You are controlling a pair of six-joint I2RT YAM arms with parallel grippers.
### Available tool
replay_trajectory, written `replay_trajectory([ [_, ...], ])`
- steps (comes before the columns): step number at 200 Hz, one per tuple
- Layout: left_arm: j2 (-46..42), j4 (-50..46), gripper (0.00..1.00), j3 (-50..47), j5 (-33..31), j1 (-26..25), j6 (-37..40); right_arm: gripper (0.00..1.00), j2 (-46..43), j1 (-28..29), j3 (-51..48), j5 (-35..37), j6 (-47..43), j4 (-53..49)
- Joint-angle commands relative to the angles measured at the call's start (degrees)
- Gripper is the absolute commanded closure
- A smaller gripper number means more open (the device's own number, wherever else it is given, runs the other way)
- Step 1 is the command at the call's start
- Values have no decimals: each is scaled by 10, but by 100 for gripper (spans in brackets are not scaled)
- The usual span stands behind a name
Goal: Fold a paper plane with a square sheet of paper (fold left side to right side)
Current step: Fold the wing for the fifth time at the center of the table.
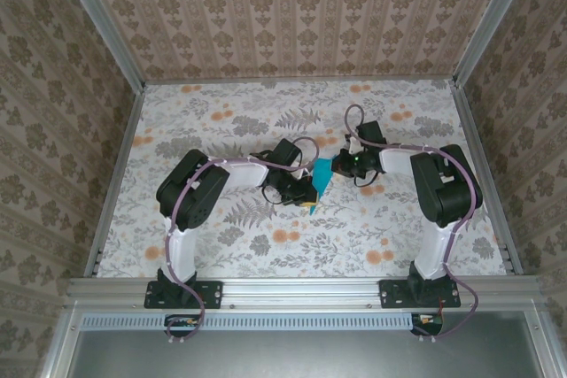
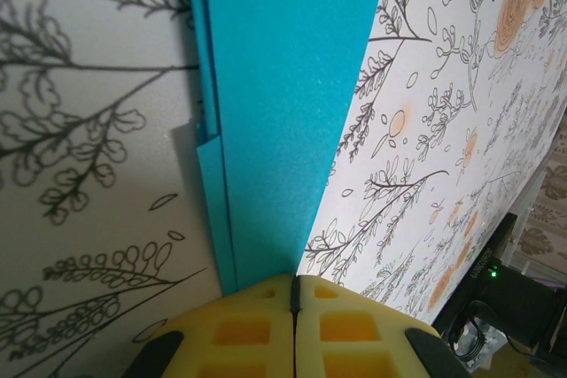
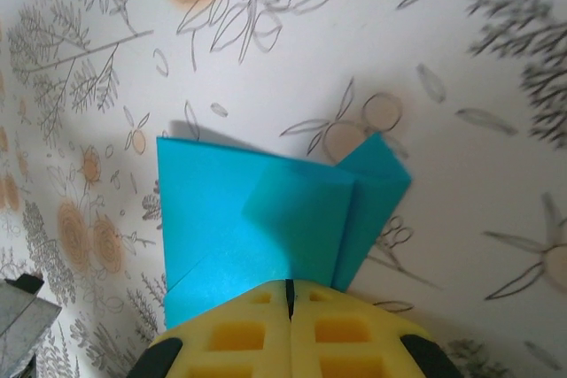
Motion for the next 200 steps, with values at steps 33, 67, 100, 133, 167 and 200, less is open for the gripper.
replay_trajectory([
  [33, 30, -84, 94, -15, -27, -7, 11, 93, 32, -32, 31, 50, -19, 5],
  [67, 31, -83, 94, -16, -28, -7, 11, 93, 43, -40, 44, 48, -21, 3],
  [100, 30, -82, 94, -17, -27, -8, 10, 93, 49, -47, 56, 42, -20, 2],
  [133, 31, -82, 94, -18, -28, -7, 9, 92, 60, -54, 73, 37, -19, -1],
  [167, 31, -80, 94, -19, -27, -8, 8, 92, 69, -62, 86, 34, -17, -3],
  [200, 31, -79, 94, -20, -27, -8, 7, 92, 82, -69, 103, 32, -20, -11],
])
